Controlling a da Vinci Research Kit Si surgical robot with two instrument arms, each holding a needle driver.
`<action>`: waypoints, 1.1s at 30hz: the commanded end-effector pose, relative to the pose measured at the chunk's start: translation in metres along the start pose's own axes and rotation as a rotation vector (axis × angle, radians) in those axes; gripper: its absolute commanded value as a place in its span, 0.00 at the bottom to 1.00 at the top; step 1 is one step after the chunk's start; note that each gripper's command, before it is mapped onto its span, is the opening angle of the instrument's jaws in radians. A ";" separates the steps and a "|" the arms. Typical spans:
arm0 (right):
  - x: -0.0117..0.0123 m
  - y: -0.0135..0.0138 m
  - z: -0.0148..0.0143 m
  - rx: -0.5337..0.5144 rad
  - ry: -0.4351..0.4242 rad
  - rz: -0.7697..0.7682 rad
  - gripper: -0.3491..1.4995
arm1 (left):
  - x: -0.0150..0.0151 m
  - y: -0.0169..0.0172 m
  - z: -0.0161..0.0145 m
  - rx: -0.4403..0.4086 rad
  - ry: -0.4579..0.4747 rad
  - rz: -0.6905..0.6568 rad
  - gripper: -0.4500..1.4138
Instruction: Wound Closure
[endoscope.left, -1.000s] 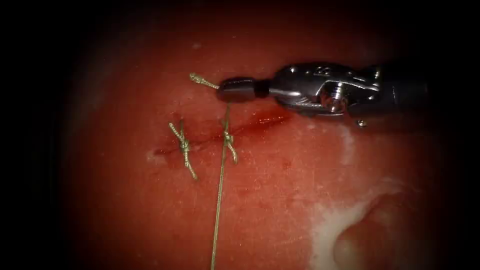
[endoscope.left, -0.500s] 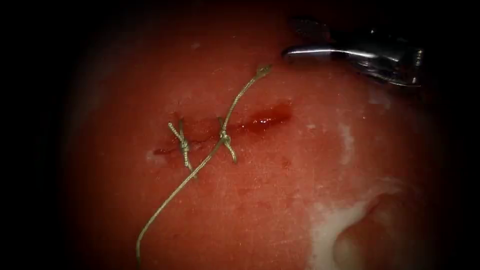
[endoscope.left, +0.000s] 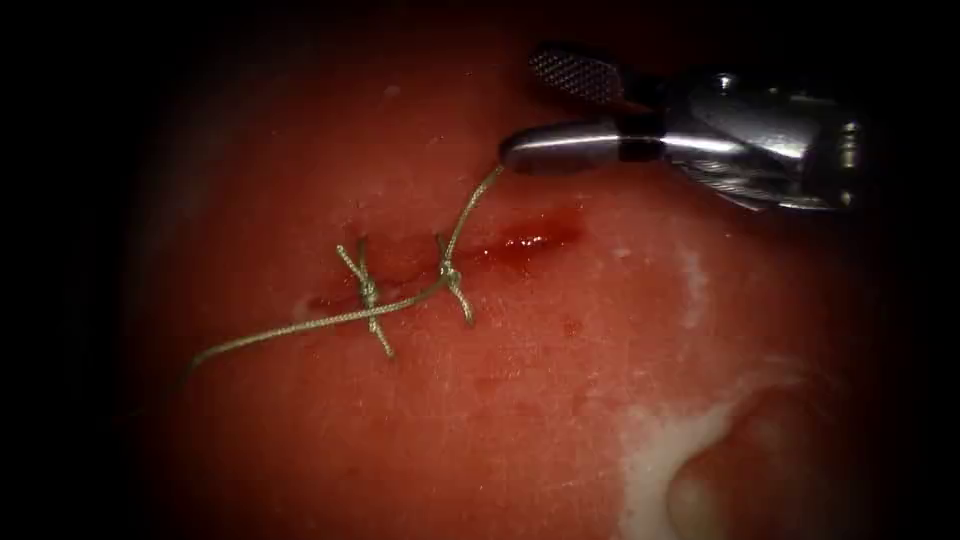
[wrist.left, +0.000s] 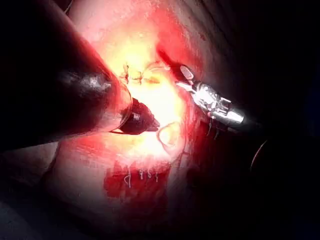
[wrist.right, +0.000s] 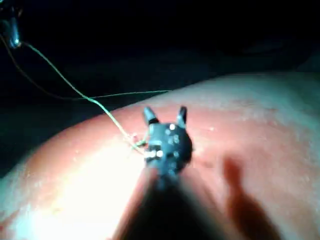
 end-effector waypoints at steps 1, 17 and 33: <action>-0.0002 -0.0022 0.0041 0.049 -0.027 -0.027 0.83 | 0.0000 -0.0004 0.0004 0.009 -0.011 0.032 0.05; -0.0055 -0.0060 0.0168 0.388 -0.204 -0.183 0.35 | 0.0043 -0.0053 -0.0019 0.064 0.066 0.180 0.05; -0.0075 -0.0080 0.0109 0.629 -0.166 -0.081 0.30 | -0.0023 -0.0099 0.0044 0.053 0.156 0.187 0.05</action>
